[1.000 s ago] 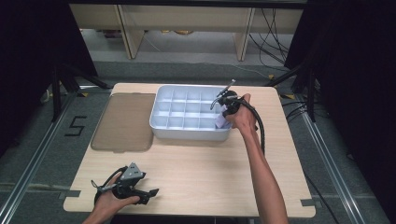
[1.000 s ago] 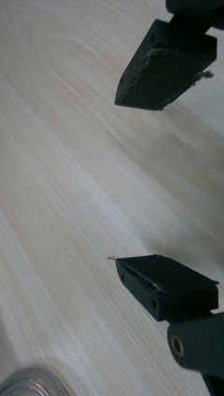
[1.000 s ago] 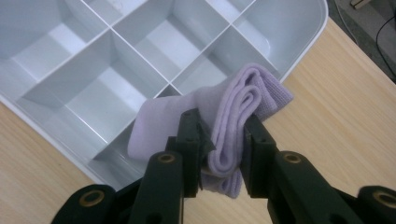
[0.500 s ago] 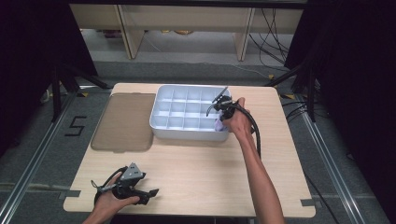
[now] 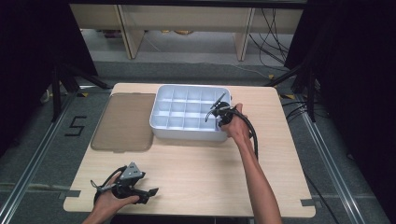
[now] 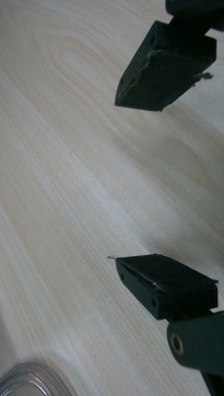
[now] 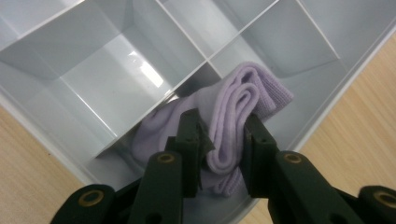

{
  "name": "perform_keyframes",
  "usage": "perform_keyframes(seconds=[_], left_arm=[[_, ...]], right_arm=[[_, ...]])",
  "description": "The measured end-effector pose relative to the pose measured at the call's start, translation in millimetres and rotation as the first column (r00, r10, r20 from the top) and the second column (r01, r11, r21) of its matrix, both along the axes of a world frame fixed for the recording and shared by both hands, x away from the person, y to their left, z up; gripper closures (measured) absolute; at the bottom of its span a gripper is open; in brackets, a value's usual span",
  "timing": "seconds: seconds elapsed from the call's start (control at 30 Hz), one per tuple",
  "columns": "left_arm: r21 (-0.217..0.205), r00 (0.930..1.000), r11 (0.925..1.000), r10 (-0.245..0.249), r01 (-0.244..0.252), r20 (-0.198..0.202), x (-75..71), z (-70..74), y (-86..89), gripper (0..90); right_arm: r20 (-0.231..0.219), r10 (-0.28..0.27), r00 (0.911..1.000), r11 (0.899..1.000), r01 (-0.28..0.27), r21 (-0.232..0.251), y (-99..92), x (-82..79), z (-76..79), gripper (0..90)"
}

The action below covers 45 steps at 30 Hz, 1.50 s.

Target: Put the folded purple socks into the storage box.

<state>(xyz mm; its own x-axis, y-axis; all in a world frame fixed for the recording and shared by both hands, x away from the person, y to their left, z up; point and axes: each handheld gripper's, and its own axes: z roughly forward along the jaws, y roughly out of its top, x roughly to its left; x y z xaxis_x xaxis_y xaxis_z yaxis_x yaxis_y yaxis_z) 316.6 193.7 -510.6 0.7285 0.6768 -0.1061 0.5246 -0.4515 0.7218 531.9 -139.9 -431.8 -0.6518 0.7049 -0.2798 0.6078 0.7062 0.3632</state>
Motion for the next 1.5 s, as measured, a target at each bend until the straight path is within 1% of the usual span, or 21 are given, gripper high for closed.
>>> perform_keyframes(seconds=[0.3,0.33,0.37,0.47,0.53,0.57,0.6,0.67,0.77,0.8,0.83,0.9,0.93,0.97,1.1,1.17,1.3,1.37,1.4,1.43,1.5], left_arm=[[0.02,1.0,0.9998,-0.007,0.007,0.001,0.4,0.6,0.4,18.1],[-0.002,1.0,1.0,0.001,-0.001,-0.005,-0.6,-0.1,-1.0,18.1],[-0.002,1.0,1.0,0.001,-0.001,-0.007,-0.8,-0.3,-1.0,18.1],[0.008,1.0,0.9999,-0.008,0.008,-0.005,-0.1,0.6,0.2,18.1],[-0.004,0.9999,1.0,0.004,-0.004,-0.01,-0.9,-0.2,-0.7,18.1],[-0.005,0.9999,1.0,0.002,-0.002,-0.015,-1.2,-0.6,-1.3,18.1],[0.009,0.9999,1.0,-0.001,0.001,-0.01,-0.5,-0.3,-0.8,18.1],[0.002,0.9999,0.9999,-0.01,0.01,-0.008,-0.6,-0.2,-1.4,18.1],[0.007,0.9998,0.9999,-0.014,0.014,-0.012,-1.3,-0.3,-1.0,18.4],[0.006,0.9999,0.9999,-0.012,0.012,-0.011,-1.3,-0.3,-1.0,18.5],[0.005,0.9999,0.9999,-0.011,0.011,-0.011,-1.2,-0.3,-1.2,18.6],[0.01,0.9999,0.9999,-0.012,0.012,-0.011,-1.3,-0.5,-1.4,18.8],[0.008,0.9998,0.9999,-0.013,0.013,-0.017,-1.8,-0.5,-1.7,18.8],[0.008,0.9998,0.9999,-0.013,0.013,-0.016,-1.5,-0.5,-1.6,18.9],[0.016,0.9999,0.9998,-0.013,0.013,-0.012,-1.0,-0.8,-0.9,19.0],[0.002,0.9997,1.0,-0.009,0.009,-0.024,-2.5,-0.8,-1.9,19.0],[0.012,0.9997,0.9997,-0.022,0.022,-0.013,-2.6,-0.6,-2.0,19.0],[0.014,0.9997,0.9997,-0.021,0.021,-0.012,-2.4,-0.4,-1.8,19.0],[0.023,0.9998,0.9996,-0.019,0.019,-0.009,-1.7,-0.5,-1.1,19.0],[0.011,0.9998,0.9998,-0.018,0.018,-0.013,-2.1,-0.7,-1.6,19.1],[0.013,0.9996,0.9997,-0.022,0.023,-0.015,-1.8,-0.6,-1.2,19.1]], right_arm=[[-0.033,-0.013,0.9994,1.0,0.013,0.015,0.2,-1.2,-7.8,72.5],[-0.035,-0.012,0.9993,1.0,0.013,0.023,-1.0,-0.3,-7.2,71.9],[-0.043,-0.027,0.9987,0.999,0.028,0.031,-1.5,-0.2,-6.0,71.1],[-0.027,-0.034,0.9991,0.997,0.035,0.07,-5.4,-0.1,-0.7,66.6],[0.0,-0.023,0.9997,0.996,0.023,0.09,-6.9,-2.0,8.8,63.4],[-0.001,-0.035,0.9994,0.994,0.035,0.1,-6.8,-3.3,13.2,62.8],[0.006,-0.035,0.9994,0.992,0.034,0.121,-8.2,-4.1,19.8,62.0],[0.01,-0.044,0.999,0.989,0.043,0.141,-9.7,-4.5,28.7,64.4],[0.009,-0.049,0.9988,0.983,0.046,0.176,-10.4,-2.5,34.1,77.5],[0.008,-0.043,0.9991,0.984,0.041,0.172,-11.0,-0.9,33.7,79.9],[0.002,-0.062,0.9981,0.983,0.061,0.172,-9.8,0.4,32.2,81.9],[-0.012,-0.068,0.9976,0.985,0.069,0.157,-8.9,4.6,25.9,83.5],[-0.01,-0.058,0.9983,0.988,0.059,0.143,-8.8,7.2,21.6,84.2],[-0.032,-0.059,0.9977,0.987,0.063,0.147,-6.9,9.3,15.4,85.0],[-0.062,-0.042,0.9972,0.991,0.05,0.126,-3.9,11.7,8.7,85.9],[-0.059,-0.05,0.997,0.99,0.057,0.126,-1.5,11.4,6.7,86.4],[-0.101,-0.028,0.9945,0.993,0.04,0.114,0.4,12.3,-5.2,87.0],[-0.126,-0.034,0.9915,0.99,0.05,0.128,1.4,13.1,-13.7,87.3],[-0.125,-0.036,0.9915,0.991,0.052,0.127,1.7,13.3,-15.5,87.4],[-0.13,-0.041,0.9906,0.989,0.059,0.133,1.6,13.5,-16.2,87.4],[-0.135,-0.038,0.9902,0.988,0.058,0.142,-0.1,14.0,-15.4,87.4]])
